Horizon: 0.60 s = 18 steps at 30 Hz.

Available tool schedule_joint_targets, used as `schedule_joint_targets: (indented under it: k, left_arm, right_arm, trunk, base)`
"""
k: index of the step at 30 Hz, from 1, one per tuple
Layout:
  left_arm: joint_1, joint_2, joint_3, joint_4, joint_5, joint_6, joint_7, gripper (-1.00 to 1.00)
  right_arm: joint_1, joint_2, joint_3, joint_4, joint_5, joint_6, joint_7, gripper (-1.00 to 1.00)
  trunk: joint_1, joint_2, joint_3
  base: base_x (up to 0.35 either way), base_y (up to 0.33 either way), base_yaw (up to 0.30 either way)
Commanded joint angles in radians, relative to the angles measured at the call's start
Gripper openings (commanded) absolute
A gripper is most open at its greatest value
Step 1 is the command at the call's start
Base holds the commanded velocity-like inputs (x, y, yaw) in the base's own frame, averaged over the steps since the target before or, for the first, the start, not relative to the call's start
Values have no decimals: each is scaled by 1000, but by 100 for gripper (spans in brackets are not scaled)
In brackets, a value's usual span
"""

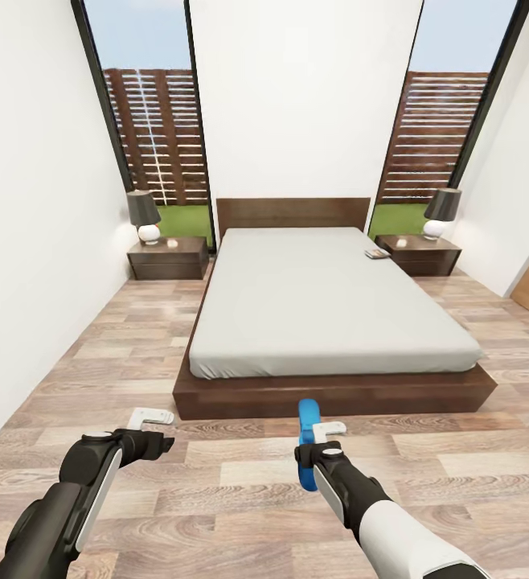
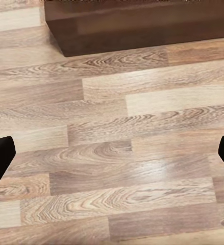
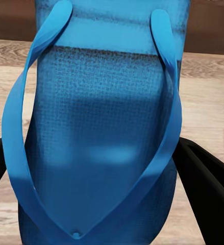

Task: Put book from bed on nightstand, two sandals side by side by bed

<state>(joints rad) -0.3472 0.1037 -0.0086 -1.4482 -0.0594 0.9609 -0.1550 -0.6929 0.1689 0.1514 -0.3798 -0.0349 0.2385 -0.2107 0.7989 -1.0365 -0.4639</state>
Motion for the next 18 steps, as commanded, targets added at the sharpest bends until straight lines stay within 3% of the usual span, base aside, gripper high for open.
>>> schedule_joint_targets:
  k: [1,18]
  left_arm:
    - [-1,1,-1,-1,-7,4,-6,100]
    - [-1,0,-2,-1,-7,-15,-2,100]
  right_arm:
    - [0,-1,8,-2,-5,7,-7,-100]
    - [0,0,8,-1,-5,7,-7,-100]
  trunk:
    - [-4,7,2]
    - [-69,126,55]
  base:
    - [0,0,0]
    - [0,0,0]
